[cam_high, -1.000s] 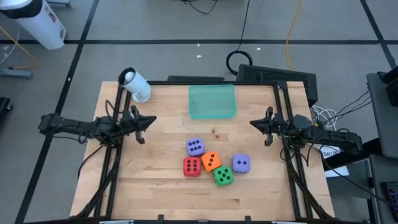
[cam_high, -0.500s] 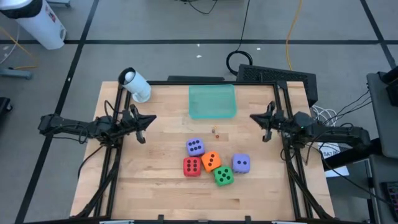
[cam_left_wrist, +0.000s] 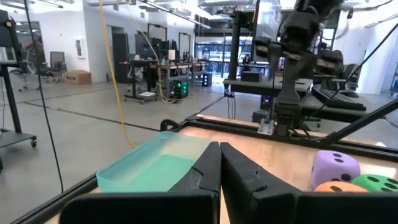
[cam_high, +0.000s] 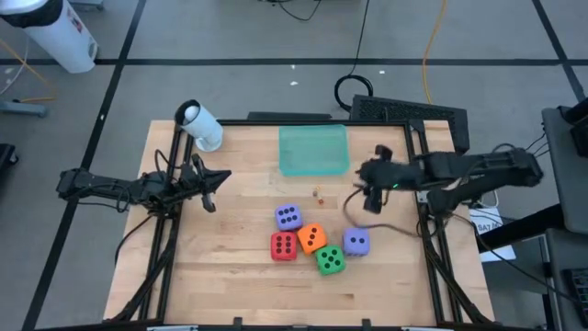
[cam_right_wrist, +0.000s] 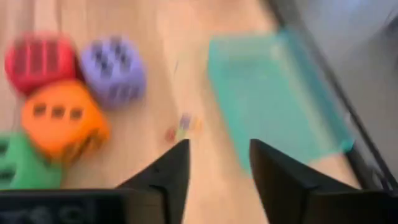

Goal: Pick & Place Dice
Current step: Put the bottom large purple dice into the green container

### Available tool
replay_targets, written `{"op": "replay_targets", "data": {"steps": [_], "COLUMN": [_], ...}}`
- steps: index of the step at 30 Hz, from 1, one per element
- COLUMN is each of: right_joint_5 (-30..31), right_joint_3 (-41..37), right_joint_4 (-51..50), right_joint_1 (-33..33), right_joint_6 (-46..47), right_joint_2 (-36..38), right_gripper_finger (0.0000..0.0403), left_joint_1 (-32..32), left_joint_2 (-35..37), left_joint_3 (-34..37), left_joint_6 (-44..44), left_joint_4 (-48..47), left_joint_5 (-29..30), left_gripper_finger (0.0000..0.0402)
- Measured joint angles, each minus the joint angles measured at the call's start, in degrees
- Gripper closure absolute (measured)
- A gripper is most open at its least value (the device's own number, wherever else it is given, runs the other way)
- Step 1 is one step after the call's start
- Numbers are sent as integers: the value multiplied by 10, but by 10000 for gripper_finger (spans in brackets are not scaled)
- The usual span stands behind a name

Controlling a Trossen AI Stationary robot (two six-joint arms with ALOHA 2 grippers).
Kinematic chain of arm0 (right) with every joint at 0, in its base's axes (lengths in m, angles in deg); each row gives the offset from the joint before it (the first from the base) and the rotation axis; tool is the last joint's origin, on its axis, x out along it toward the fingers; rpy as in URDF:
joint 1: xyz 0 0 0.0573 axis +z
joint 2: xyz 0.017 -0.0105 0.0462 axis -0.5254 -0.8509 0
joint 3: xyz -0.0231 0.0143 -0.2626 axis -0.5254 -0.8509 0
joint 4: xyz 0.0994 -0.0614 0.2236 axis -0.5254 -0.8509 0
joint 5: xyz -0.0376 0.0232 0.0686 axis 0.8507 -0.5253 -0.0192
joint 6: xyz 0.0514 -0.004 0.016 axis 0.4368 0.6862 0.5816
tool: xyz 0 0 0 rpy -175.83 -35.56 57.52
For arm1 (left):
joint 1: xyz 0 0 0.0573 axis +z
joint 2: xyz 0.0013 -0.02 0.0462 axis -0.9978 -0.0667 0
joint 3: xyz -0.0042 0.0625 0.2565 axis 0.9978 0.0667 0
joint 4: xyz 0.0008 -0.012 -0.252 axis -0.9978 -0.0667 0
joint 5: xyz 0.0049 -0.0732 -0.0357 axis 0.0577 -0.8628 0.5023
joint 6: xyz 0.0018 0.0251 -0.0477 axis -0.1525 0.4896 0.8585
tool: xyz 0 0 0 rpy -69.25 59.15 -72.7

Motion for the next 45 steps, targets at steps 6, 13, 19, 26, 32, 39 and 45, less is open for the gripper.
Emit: {"op": "replay_targets", "data": {"steps": [6,13,19,26,32,39,45], "right_joint_5": [-2,-55,-56,-21,-14,-69,-90], "right_joint_3": [77,78,78,78,53,-36,-88], "right_joint_4": [-139,-129,-128,-128,-112,-22,53], "right_joint_1": [72,146,200,237,235,235,227], "right_joint_6": [95,214,293,284,298,277,250], "right_joint_2": [-109,-154,-185,-232,-235,-236,-227], "right_gripper_finger": [120,19,9,5,3,3,3], "left_joint_1": [0,0,0,0,0,0,0], "left_joint_2": [0,0,0,0,0,0,0], "left_joint_3": [0,0,0,0,0,0,0], "left_joint_6": [-14,-24,-34,-54,-70,-58,-58], "left_joint_4": [2,12,26,26,27,27,27], "left_joint_5": [0,0,0,0,-1,-1,-1], "left_gripper_finger": [396,396,396,396,396,396,396]}}
